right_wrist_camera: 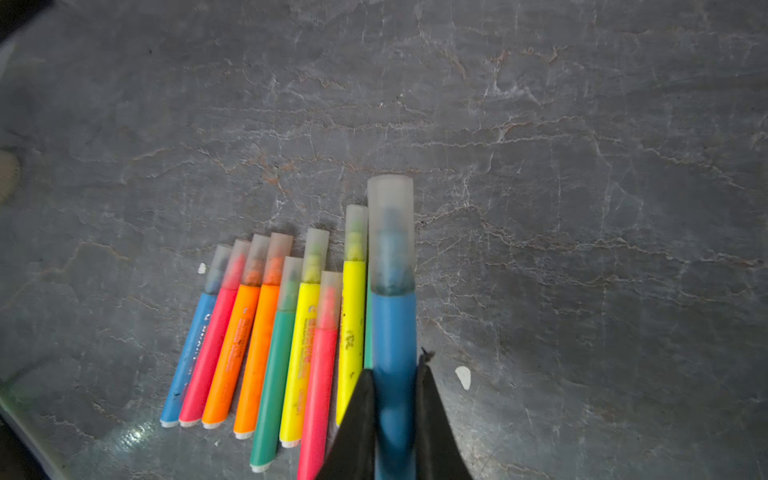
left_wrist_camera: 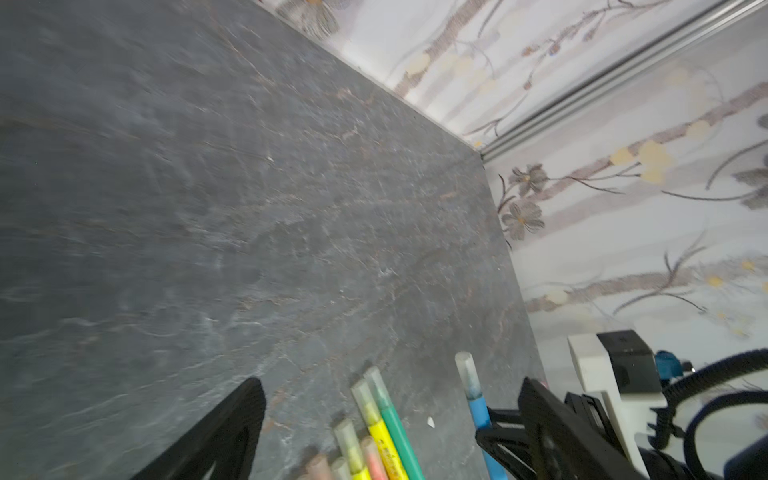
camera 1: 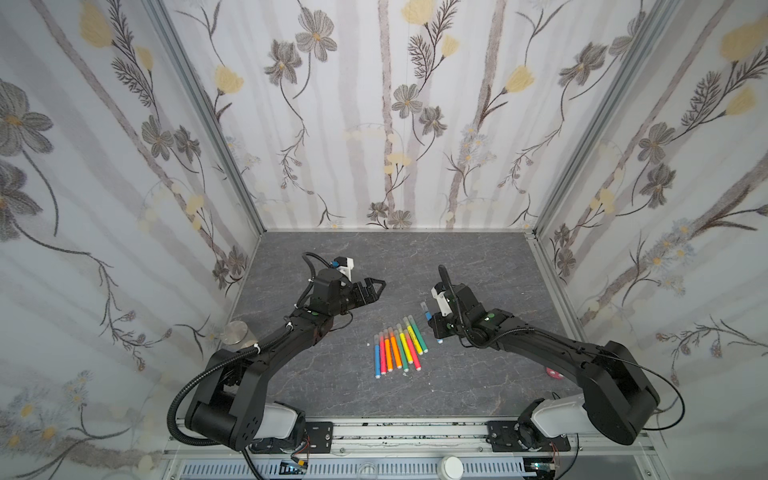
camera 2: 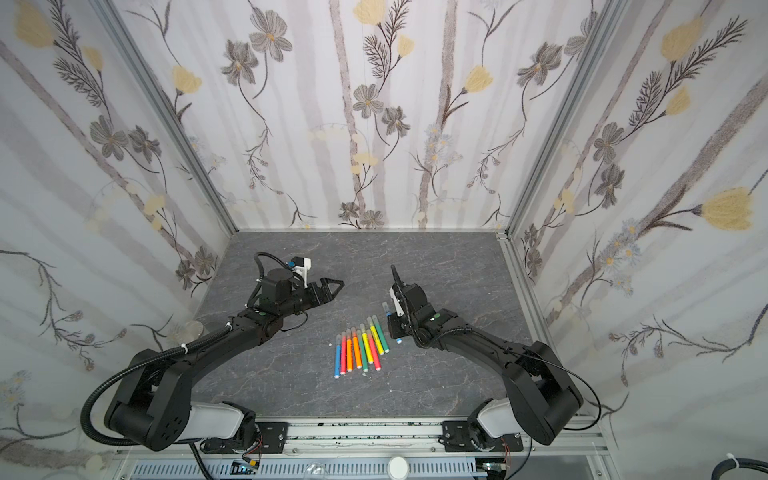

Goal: Open the pen caps
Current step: 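Lift the blue marker with the right gripper while the left gripper reaches its cap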

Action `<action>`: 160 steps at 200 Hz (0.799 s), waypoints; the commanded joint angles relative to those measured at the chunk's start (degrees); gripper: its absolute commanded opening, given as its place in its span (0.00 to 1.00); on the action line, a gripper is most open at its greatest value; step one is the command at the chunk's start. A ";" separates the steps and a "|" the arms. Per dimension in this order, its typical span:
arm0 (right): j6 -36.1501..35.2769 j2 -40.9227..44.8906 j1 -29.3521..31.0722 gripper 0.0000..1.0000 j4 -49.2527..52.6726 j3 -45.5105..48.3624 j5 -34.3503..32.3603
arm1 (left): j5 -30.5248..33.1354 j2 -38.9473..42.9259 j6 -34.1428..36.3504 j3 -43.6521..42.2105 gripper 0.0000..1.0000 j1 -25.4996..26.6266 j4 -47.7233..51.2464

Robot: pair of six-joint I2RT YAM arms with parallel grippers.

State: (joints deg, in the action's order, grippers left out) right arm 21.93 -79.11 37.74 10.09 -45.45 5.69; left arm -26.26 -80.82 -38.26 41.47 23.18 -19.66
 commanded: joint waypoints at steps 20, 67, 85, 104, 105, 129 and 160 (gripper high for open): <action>-0.46 6.35 -2.05 0.04 -6.72 3.91 4.57 | -5.28 -5.34 -3.92 4.68 0.88 7.21 -7.17; -0.75 11.29 -2.42 0.03 -9.66 5.87 5.11 | -4.55 -11.89 -3.61 9.39 0.74 11.07 -5.85; -0.84 12.16 -2.49 0.03 -9.47 6.07 4.45 | -4.84 -13.57 -3.69 10.98 0.70 12.04 -5.65; -1.02 12.35 -2.44 0.03 -9.33 6.17 4.32 | -5.44 -15.14 -4.29 12.13 0.67 13.05 -5.95; -1.02 12.37 -2.42 0.03 -9.40 6.21 4.32 | -5.46 -15.15 -4.33 12.18 0.67 13.04 -6.02; -1.13 12.64 -2.49 0.03 -9.47 6.69 4.12 | -6.01 -16.16 -6.12 12.49 0.65 13.86 -8.36; -1.24 13.10 -2.44 0.03 -9.69 6.78 3.97 | -7.57 -18.04 -7.60 13.83 0.59 14.59 -10.26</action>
State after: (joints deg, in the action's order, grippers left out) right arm 21.37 -66.52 35.29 2.85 -38.79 9.91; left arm -31.92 -97.73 -43.81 54.02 37.45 -25.93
